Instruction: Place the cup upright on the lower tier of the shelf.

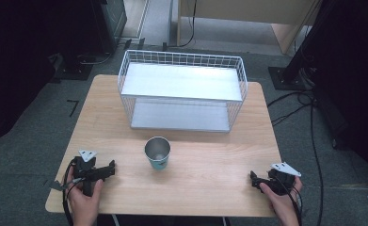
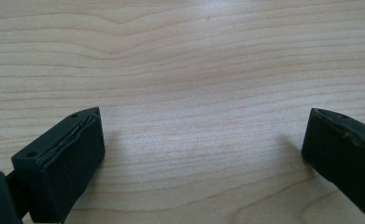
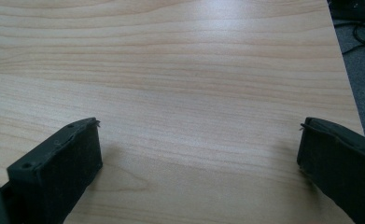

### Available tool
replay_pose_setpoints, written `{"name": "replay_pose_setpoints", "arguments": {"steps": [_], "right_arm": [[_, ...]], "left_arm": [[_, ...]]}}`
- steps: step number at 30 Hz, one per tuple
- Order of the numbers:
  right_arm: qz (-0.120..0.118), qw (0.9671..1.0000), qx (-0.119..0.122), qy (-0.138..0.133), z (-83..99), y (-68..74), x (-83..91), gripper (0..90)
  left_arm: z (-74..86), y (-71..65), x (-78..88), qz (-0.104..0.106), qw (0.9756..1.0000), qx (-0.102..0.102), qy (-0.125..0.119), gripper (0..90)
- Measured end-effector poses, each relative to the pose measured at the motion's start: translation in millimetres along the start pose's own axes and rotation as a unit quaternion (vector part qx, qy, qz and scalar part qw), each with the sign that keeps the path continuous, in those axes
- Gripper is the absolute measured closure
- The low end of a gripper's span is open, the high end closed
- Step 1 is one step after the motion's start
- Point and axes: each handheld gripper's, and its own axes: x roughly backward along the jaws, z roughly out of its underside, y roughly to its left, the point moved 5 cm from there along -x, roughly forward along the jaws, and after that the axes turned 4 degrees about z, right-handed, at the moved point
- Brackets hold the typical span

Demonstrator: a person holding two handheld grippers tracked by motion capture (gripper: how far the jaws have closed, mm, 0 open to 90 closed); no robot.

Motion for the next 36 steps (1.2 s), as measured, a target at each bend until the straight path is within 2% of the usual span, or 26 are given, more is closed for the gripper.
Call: {"name": "replay_pose_setpoints", "arguments": {"steps": [3, 8, 11, 17, 26, 36], "right_arm": [[-0.001, 1.0000, 0.002, 0.001, -0.2, -0.2, 0.2, 0.0], [0.001, 1.0000, -0.002, 0.000, -1.2, 1.5, 2.6, 6.5], [0.009, 0.9999, -0.007, 0.003, -3.0, 4.0, 3.6, 6.5], [-0.004, 0.9999, -0.004, -0.011, -8.7, 12.3, 8.0, 6.3], [-0.020, 0.9996, -0.001, -0.021, -16.1, 28.5, 13.1, 5.6], [-0.038, 0.9980, -0.003, -0.050, -29.9, 52.0, 18.2, 6.0]], "left_arm": [[0.0, 0.0, 0.0, 0.000, 1.0000, 0.000, 0.000, 0.0], [0.0, 0.0, 0.0, 0.000, 1.0000, 0.000, 0.000, 0.0], [0.0, 0.0, 0.0, 0.000, 1.0000, 0.000, 0.000, 0.0], [0.0, -0.1, 0.0, 0.000, 1.0000, 0.000, 0.000, 0.0], [0.0, 0.0, 0.0, 0.000, 1.0000, 0.000, 0.000, 0.0], [0.1, -0.2, 0.0, 0.000, 1.0000, 0.001, 0.000, 0.0]]}}
